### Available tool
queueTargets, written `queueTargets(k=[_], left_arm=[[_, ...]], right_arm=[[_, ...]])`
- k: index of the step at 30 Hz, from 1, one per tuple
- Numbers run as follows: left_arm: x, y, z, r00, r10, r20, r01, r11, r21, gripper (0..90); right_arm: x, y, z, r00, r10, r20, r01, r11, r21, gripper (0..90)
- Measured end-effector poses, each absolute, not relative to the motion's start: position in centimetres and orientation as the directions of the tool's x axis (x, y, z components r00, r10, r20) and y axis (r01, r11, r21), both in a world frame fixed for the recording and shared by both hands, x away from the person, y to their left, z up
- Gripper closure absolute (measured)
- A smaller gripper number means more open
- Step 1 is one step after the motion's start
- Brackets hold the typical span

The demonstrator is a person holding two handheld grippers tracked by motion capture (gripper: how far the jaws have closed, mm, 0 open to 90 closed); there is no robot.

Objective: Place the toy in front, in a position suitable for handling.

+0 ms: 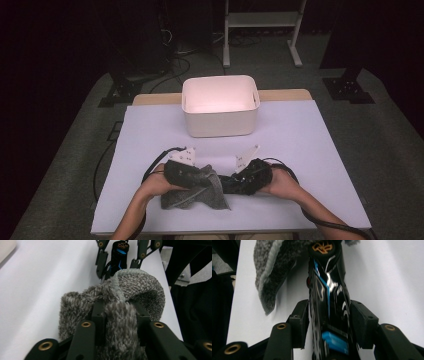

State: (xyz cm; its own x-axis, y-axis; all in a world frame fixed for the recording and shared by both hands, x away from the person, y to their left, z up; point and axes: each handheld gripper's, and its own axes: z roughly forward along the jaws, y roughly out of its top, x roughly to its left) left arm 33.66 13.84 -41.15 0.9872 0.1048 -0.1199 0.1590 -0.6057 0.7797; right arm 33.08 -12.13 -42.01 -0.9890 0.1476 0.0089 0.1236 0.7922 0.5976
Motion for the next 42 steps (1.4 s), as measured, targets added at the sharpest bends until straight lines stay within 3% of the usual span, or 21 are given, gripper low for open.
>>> queueTargets(k=[7, 11, 14, 15, 17, 20, 29, 32, 42], left_arm=[[33.6, 14.2, -42.1, 0.979, 0.122, -0.163, 0.204, -0.585, 0.785, 57.7], [33.7, 13.7, -42.1, 0.978, 0.151, -0.144, 0.206, -0.595, 0.777, 52.6], [33.6, 13.3, -41.7, 0.978, 0.179, -0.109, 0.198, -0.618, 0.761, 60.8], [33.6, 13.3, -41.6, 0.980, 0.172, -0.095, 0.184, -0.623, 0.760, 68.1], [33.5, 13.4, -41.6, 0.985, 0.139, -0.097, 0.164, -0.632, 0.758, 73.5], [33.3, 13.4, -41.6, 0.985, 0.140, -0.097, 0.164, -0.629, 0.760, 74.8], [33.5, 13.2, -41.2, 0.988, 0.117, -0.101, 0.152, -0.619, 0.771, 76.0], [33.3, 13.3, -41.0, 0.990, 0.111, -0.088, 0.139, -0.631, 0.763, 76.2], [33.5, 15.7, -40.6, 0.983, 0.147, -0.112, 0.177, -0.584, 0.792, 77.9]], right_arm=[[33.6, -10.1, -42.1, -0.993, 0.121, -0.001, 0.100, 0.828, 0.551, 48.5], [34.0, -9.6, -42.3, -0.991, 0.135, 0.004, 0.117, 0.838, 0.534, 46.7], [34.2, -9.5, -42.4, -0.991, 0.131, 0.015, 0.119, 0.838, 0.533, 47.4], [34.1, -9.5, -42.3, -0.992, 0.125, 0.006, 0.109, 0.840, 0.531, 48.5], [33.9, -9.5, -42.1, -0.995, 0.103, -0.001, 0.086, 0.841, 0.535, 51.3], [34.0, -10.1, -42.0, -0.994, 0.108, 0.029, 0.106, 0.821, 0.561, 55.4], [34.3, -9.1, -41.7, -0.992, 0.119, 0.052, 0.129, 0.843, 0.523, 52.8], [34.0, -8.8, -41.6, -0.996, 0.087, 0.017, 0.083, 0.849, 0.522, 55.7], [34.1, -10.9, -40.6, -0.990, 0.138, 0.039, 0.129, 0.728, 0.673, 56.0]])
